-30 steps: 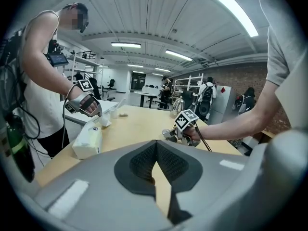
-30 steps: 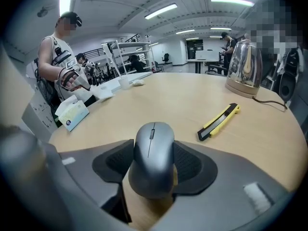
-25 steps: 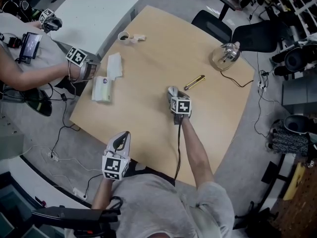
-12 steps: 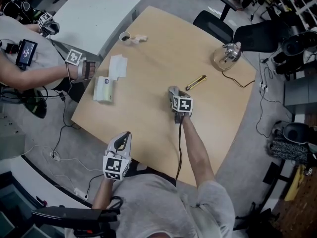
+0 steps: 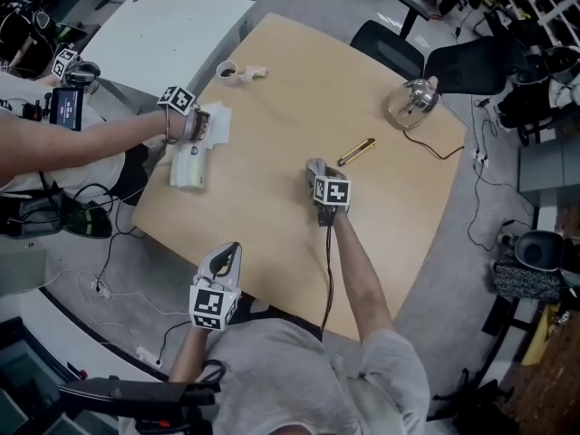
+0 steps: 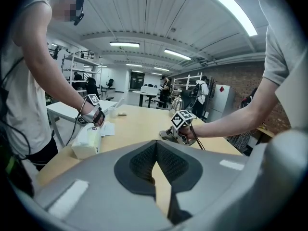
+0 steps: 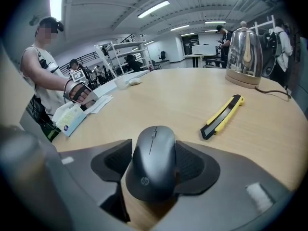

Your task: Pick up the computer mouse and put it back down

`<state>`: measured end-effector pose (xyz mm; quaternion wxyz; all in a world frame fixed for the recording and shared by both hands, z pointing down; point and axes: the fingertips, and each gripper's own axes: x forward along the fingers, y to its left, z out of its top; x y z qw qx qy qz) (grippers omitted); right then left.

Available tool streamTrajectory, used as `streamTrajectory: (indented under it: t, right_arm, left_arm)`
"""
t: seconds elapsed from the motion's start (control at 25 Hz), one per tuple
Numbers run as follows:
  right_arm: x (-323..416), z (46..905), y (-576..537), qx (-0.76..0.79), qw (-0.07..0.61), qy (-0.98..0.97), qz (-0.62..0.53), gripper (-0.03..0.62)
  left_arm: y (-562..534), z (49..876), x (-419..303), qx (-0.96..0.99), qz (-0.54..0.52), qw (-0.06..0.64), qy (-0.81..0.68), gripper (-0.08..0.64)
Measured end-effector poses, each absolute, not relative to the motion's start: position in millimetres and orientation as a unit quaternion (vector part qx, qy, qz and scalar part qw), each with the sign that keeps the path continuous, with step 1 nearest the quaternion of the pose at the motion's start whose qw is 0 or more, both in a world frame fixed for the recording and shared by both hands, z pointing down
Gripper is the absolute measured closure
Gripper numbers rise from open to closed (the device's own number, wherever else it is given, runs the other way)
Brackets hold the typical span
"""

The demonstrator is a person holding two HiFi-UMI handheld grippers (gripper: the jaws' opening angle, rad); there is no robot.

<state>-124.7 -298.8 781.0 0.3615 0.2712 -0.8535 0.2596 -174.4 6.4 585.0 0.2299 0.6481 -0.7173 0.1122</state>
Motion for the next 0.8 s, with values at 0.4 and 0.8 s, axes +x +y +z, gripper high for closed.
streamTrajectory:
  t: [0.4,0.8]
  right_arm:
    - [-126,782,-296,0.271,0.338,-0.864,0.254,0.244]
    - [-112,752,-283,0.274,0.317,-0.872,0.253,0.344]
  left_arm:
    - [5,585,-175,0.649,0.104,0.228,-0.718,0.54]
    - [5,576,-166,0.663,0.1,0.218,-0.71,0.54]
